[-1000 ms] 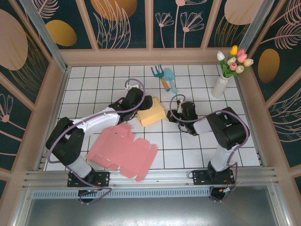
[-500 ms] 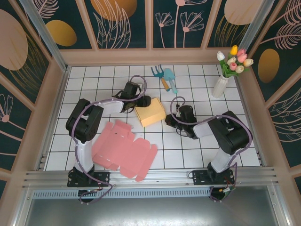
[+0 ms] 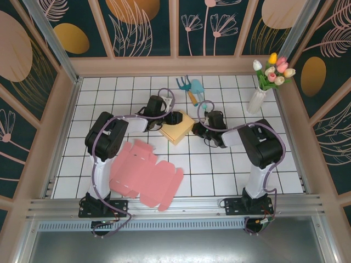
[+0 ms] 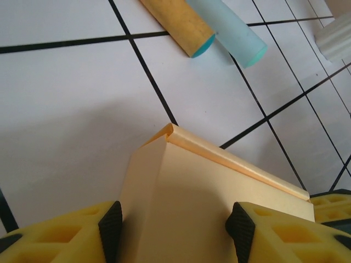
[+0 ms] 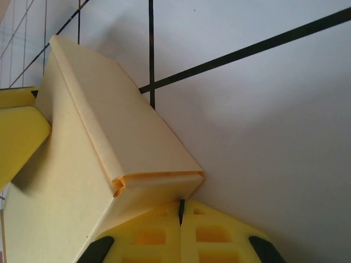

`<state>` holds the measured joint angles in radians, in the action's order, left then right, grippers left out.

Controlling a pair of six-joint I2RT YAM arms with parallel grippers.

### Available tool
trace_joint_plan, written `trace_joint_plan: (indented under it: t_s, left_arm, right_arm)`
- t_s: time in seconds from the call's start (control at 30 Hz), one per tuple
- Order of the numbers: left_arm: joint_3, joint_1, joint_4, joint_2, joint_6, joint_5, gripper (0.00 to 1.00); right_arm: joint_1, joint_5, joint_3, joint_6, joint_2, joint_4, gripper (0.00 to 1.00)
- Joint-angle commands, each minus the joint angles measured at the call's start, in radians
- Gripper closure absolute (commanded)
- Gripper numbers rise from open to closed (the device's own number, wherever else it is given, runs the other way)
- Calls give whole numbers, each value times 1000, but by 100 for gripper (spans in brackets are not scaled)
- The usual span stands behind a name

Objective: Fold the paper box

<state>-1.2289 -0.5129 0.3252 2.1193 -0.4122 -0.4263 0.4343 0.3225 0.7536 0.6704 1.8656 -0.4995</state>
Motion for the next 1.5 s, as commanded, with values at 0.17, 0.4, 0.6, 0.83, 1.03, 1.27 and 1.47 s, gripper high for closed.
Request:
trace_joint_plan:
  t_s: [0.17,0.4,0.6,0.83,1.03,1.27,1.47]
  left_arm:
    - [-54,-127,-78,-23,-75,-16,42]
    - [-112,-34,-134,-31,-92,126,36]
    - [-60,-17,-167,-153,-98,318,34]
    - [161,-16,-27,-235,-148,248,34]
    - [196,-17,54,-184,-203,149,35]
    - [226,-52,191,-136,-322,72,38]
    - [108,-62,110,-98,-308,127,38]
  right_arm:
    - [26,-7,21,-51,-9,38,99]
    - [15,-92,-70,-95,-197,124,96]
    - [26,-225,-166,-156,-343,224,92]
    - [163,-163,-285,-5,-326,-17,96]
    - [246,-172,-218,56,-166,-161,97]
    - [302,-160,-102,122,-39,-284,97]
    - [351,-240,-88,168,-17,-370,97]
